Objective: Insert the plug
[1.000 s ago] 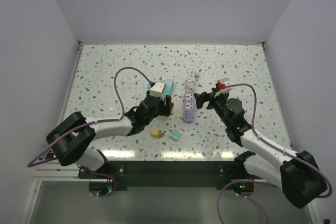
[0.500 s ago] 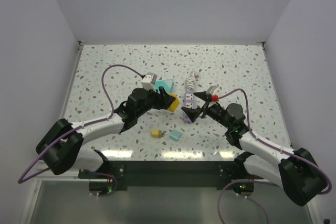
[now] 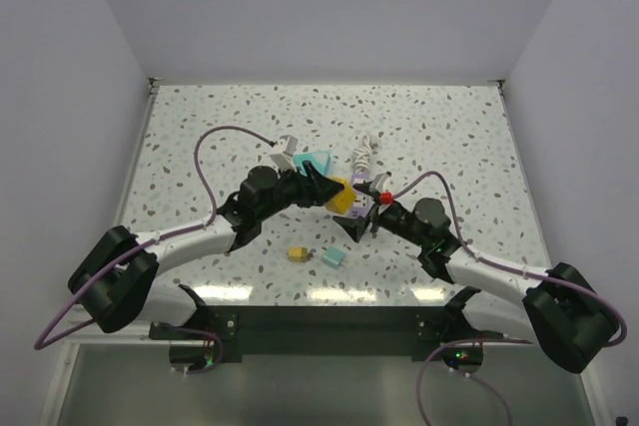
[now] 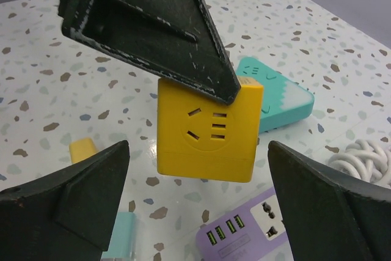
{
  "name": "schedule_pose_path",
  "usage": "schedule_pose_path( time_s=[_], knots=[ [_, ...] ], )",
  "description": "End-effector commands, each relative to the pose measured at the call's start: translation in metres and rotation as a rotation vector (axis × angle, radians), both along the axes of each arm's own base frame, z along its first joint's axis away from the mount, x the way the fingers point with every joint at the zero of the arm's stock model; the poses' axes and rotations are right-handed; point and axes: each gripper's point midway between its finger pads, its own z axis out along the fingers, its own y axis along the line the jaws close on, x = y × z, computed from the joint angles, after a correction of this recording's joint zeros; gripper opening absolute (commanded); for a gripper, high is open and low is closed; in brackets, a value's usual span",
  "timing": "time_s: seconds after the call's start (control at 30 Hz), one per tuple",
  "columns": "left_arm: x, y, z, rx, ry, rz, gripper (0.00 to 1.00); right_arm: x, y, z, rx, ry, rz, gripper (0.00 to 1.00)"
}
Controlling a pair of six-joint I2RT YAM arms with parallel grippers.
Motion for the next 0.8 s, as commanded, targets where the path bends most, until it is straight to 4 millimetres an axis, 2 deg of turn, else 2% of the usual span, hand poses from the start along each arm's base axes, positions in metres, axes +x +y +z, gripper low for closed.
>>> schedule_pose_path(
  time_s=[0.0,0.43,0.53,0.57,0.67,0.7,0.77],
  knots=[
    [-0.004,-0.008,0.044,-0.161,-0.064,-0.042,0.0,0.014,0.002,0.015,0.003,-0.075,-0.047,0.99],
    [-0.017,-0.015,0.045,-0.212,-0.046,-0.117,0.0,0.018,0.005,0.024,0.062,-0.129,-0.058,0.97],
    [-0.021,-0.017,0.048,-0.226,-0.051,-0.137,0.0,0.019,0.01,0.026,0.059,-0.131,-0.035,0.84],
    [-0.022,-0.017,0.049,-0.23,-0.057,-0.146,0.0,0.018,0.011,0.023,0.054,-0.123,-0.027,0.7],
    [-0.028,-0.017,0.053,-0.231,-0.093,-0.201,0.0,0.016,0.014,0.026,0.057,-0.124,-0.005,0.49],
    [-0.03,-0.016,0.055,-0.232,-0.107,-0.229,0.0,0.015,0.014,0.023,0.046,-0.11,0.0,0.29],
    [-0.03,-0.012,0.052,-0.226,-0.119,-0.242,0.04,0.013,0.015,0.029,0.056,-0.11,0.004,0.09]
  ],
)
